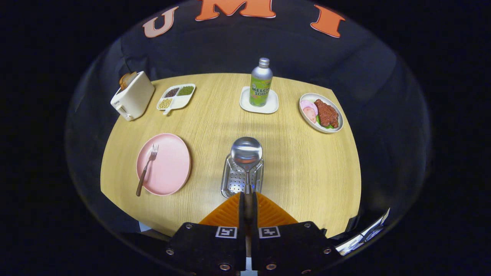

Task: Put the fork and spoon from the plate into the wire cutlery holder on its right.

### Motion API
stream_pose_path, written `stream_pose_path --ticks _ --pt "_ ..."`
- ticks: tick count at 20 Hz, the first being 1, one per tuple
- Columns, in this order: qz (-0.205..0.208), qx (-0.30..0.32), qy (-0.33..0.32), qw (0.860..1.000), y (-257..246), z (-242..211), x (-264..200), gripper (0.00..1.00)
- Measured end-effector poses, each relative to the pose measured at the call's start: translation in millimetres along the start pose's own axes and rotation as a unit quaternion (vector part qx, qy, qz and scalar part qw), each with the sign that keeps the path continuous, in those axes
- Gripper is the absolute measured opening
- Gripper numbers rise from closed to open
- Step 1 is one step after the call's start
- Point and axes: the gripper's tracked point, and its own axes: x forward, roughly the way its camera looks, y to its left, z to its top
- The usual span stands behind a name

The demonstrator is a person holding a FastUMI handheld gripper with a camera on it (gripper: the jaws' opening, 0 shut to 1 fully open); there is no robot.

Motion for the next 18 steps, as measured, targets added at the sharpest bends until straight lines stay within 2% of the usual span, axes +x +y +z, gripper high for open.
stream_pose_path --ticks 11,18 --pt "0.018 -0.015 0.11 0.994 0.2 -18.4 31.2 0.07" --pt "0.009 -0.021 0.118 0.993 1.3 -9.5 48.4 0.07"
